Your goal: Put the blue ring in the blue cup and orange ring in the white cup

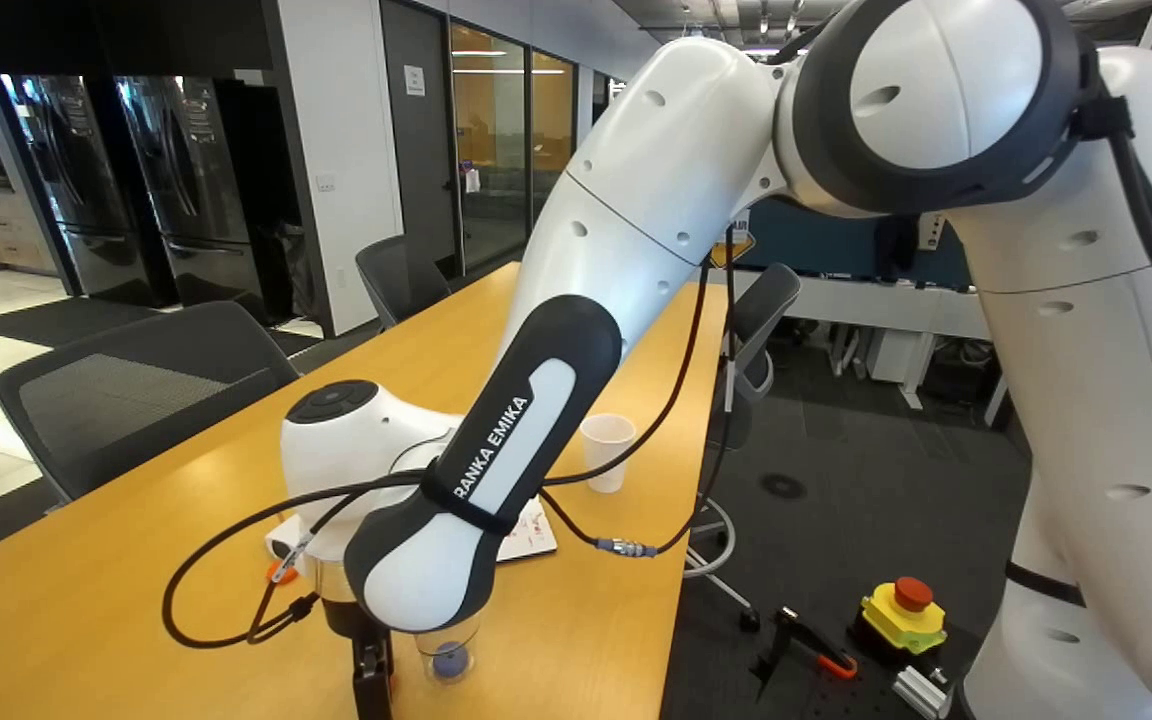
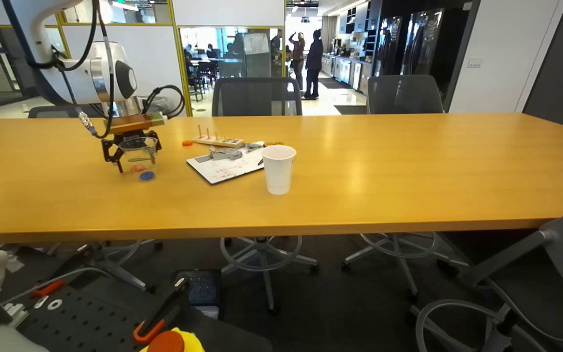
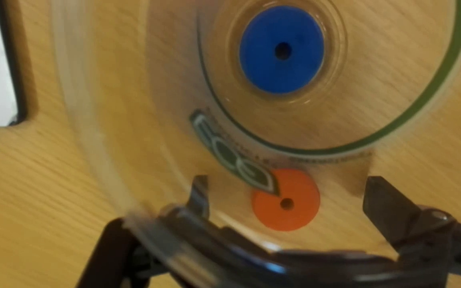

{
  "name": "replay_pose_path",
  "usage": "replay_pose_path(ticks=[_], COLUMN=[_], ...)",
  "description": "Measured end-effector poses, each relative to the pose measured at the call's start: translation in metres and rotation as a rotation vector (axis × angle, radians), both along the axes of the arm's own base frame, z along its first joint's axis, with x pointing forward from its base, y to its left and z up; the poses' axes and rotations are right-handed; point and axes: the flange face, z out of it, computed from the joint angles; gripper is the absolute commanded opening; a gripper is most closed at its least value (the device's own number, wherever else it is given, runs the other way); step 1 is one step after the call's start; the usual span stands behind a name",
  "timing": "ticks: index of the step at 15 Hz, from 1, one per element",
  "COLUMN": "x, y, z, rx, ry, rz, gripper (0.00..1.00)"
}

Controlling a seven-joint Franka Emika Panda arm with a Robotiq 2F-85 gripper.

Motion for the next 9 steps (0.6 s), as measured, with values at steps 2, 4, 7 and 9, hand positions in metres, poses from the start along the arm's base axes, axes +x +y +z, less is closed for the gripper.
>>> replay_pose_path(ticks=[2, 4, 7, 9], x=[0.0001, 0.0002, 0.0004, 0.0007], y=[0.0001, 0.0000, -0.0001, 0.0000], z=[0.0001, 0.0002, 0.0003, 0.0005], rx=[0.001, 0.002, 0.003, 0.006], ry=[-0.001, -0.001, -0.001, -0.002], rz=[0.000, -0.001, -0.003, -0.004], gripper=[1.00, 1.00, 0.74, 0.58])
